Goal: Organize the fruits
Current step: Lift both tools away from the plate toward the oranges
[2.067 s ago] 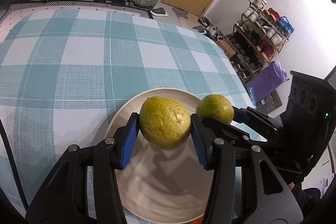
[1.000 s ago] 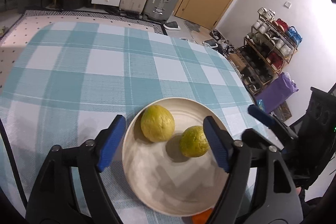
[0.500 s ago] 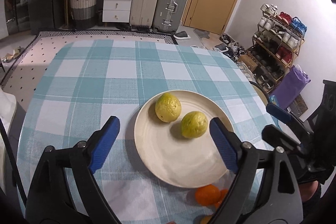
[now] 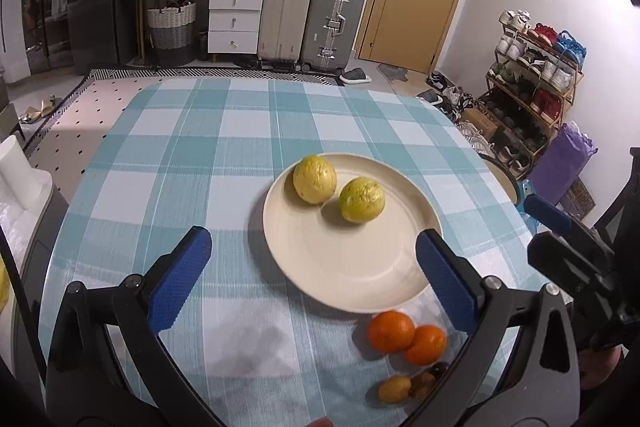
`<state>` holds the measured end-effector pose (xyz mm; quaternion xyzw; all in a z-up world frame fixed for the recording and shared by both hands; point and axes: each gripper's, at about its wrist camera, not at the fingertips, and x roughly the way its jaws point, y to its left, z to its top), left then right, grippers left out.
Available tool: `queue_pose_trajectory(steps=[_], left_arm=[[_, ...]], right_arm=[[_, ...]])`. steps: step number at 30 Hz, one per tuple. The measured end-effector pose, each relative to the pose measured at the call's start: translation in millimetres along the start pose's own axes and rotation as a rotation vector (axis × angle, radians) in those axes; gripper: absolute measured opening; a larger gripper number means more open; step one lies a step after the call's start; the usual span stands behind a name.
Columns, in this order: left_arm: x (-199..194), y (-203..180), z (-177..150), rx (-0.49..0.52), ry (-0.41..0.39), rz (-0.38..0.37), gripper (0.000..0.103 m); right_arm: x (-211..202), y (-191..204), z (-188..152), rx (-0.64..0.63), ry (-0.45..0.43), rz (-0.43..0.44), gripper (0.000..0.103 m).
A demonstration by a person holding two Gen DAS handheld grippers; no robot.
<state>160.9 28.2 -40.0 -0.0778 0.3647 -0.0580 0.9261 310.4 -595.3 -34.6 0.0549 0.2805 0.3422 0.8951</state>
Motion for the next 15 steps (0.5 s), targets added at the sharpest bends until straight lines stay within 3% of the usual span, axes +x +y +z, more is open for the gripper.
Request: queue_pose_trajectory(steps=[15], left_arm=[[-7,9,-54,-0.038,0.051,-0.011,0.102]], right_arm=[[-26,7,-40,0.034,0.06,-0.019,0.103]])
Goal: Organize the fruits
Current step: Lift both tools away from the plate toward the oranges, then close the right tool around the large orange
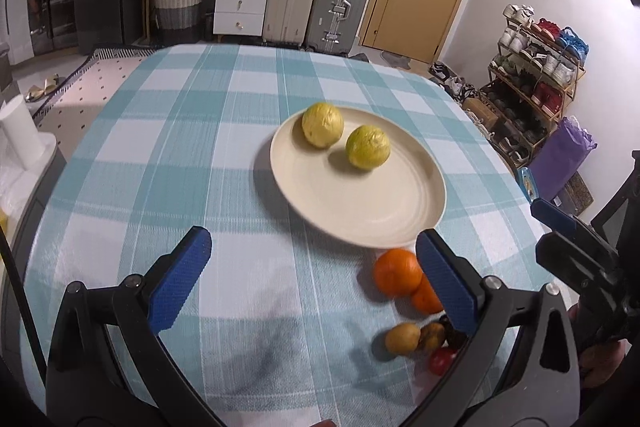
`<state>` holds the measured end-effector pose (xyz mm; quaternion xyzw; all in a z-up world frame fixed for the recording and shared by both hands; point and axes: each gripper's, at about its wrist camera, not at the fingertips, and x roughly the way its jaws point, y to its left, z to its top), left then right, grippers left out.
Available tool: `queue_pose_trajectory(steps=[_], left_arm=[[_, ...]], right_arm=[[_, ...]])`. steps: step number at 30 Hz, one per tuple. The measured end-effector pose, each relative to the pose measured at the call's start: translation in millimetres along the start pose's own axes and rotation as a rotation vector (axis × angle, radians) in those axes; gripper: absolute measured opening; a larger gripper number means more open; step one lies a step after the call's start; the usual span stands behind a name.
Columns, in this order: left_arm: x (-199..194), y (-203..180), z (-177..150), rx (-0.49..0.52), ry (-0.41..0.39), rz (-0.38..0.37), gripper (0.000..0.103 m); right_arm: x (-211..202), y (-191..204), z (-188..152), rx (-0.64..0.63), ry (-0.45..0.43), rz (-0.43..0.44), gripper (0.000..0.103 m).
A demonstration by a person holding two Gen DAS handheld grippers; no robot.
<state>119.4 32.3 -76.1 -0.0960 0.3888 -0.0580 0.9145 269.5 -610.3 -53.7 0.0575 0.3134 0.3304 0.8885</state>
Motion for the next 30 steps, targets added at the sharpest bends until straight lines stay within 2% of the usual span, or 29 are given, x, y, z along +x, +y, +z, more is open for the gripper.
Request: queue_pose_trajectory(steps=[10,22,25,30], left_arm=[[8,1,-26,-0.01,0.039,-0.013,0.102],[15,9,-30,-0.035,0.059,-0.024,0.102],[18,10,-29,-0.036,0.066,-0.028,0.102],[23,12,-30,-0.04,0.077,-0.039,0.102]], right_arm=[[6,5,-25,-0.002,0.074,0.003,0.103],[33,-3,-39,0.057,0.188,0.055,0.102],[39,-4,-42,0.062,0.213,0.058,0.1],[52,-11,-48,0.109,0.265,0.086,0.087]])
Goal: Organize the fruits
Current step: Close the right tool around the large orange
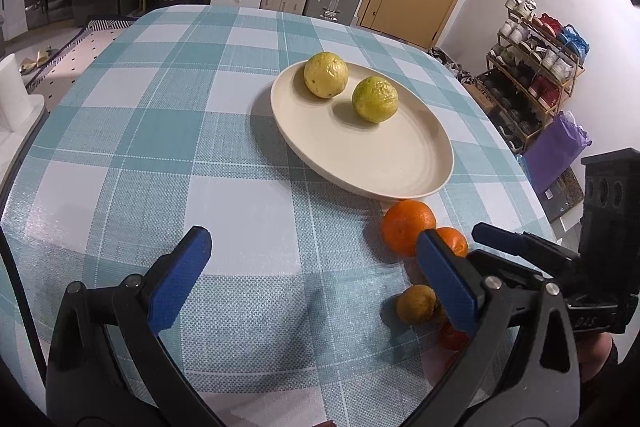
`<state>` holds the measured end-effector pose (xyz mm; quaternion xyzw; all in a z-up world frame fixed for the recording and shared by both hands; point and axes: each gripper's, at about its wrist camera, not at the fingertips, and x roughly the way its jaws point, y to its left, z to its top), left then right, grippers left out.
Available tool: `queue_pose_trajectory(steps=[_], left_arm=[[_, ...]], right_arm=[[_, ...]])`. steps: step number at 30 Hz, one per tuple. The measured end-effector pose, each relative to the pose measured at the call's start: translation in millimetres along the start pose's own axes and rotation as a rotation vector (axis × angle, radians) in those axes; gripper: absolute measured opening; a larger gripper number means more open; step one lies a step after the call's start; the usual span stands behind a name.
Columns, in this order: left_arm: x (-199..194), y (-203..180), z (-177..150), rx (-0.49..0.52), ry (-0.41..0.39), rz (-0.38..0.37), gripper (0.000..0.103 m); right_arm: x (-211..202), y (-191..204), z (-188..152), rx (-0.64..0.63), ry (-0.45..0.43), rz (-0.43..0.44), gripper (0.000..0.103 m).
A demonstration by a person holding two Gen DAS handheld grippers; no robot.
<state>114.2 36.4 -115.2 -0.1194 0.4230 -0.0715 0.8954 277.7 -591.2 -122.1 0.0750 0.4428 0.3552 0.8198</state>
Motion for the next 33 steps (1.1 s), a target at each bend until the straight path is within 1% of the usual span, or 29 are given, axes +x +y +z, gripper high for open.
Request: queue_pose_trajectory(steps=[2,5,10,13,16,17,18,20,26,33], left_arm=[[1,1,0,-0.003,0.001,0.0,0.102],[4,3,0,-0.01,0.009,-0.004,0.102],[8,3,0,-0.012,0.017,-0.009,0.102],[9,4,0,-0.013,0.019,-0.014,0.102],[10,4,0,-0.012,0.021,-0.016,0.102],[10,4,0,-0.013,0.021,-0.018,0.102],[11,4,0,-0.014,0.022,-0.019,0.102],[11,4,0,-0.017,0.023,-0.026,0.102],[13,-1,2,-0.006,0.04,-0.064,0.102],[23,-13,3,0.008,0.078,-0.086,0.102]], right_arm=[[3,-2,-1,0.011,0.014,0.003,0.086],[5,-2,-1,0.015,0.021,0.012,0.082],[11,-3,-1,0.039,0.049,0.036,0.079],[14,-2,-2,0.04,0.059,0.043,0.074],[16,-1,-2,0.042,0.067,0.045,0.065],[16,-1,-3,0.043,0.072,0.043,0.059],[17,-1,-3,0.043,0.075,0.044,0.049],[17,0,-4,0.035,0.074,0.029,0.042],[12,-5,-5,0.045,0.05,0.022,0.04],[-2,-14,-2,0.068,0.004,0.032,0.04]])
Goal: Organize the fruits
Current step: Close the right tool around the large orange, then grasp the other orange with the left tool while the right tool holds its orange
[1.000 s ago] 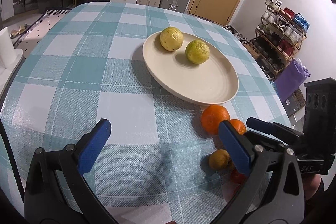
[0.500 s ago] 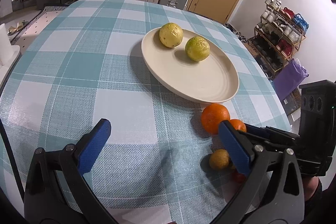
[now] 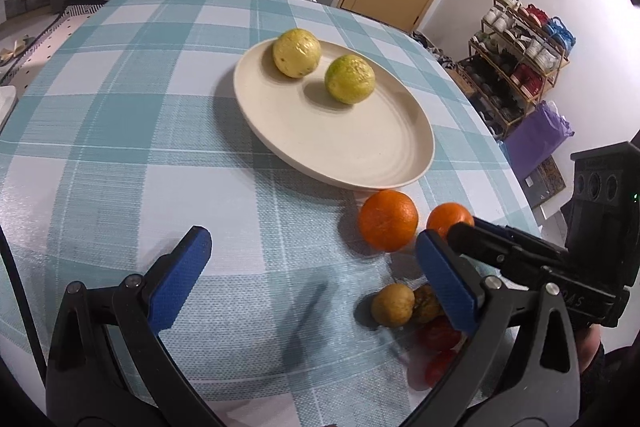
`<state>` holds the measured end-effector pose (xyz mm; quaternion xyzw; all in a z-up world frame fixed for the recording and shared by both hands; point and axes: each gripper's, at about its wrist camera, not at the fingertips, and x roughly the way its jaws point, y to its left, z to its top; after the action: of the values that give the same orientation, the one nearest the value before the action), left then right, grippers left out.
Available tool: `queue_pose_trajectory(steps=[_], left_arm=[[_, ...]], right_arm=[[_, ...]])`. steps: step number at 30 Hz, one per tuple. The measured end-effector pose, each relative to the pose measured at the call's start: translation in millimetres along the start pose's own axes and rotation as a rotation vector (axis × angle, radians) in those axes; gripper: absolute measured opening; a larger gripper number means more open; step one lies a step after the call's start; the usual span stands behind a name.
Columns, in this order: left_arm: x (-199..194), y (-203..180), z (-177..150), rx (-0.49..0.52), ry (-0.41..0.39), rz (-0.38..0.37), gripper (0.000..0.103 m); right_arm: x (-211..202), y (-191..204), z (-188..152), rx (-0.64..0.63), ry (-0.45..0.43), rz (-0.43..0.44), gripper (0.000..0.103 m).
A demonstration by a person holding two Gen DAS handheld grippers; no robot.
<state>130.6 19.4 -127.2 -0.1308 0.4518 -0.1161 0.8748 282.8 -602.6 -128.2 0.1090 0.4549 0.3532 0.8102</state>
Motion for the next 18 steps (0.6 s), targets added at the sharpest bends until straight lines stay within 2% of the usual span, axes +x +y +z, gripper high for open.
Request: queue_pose_trajectory(steps=[9,18], left_arm=[[16,-15,2,0.027,0.037,-0.021,0.102],[32,-28,9,0.046,0.058,-0.076,0.102]], right_arm=[[-16,-12,4,0.028,-0.053,-0.003,0.04],[-25,-25,4,0.045,-0.071,-0.011,0.04]])
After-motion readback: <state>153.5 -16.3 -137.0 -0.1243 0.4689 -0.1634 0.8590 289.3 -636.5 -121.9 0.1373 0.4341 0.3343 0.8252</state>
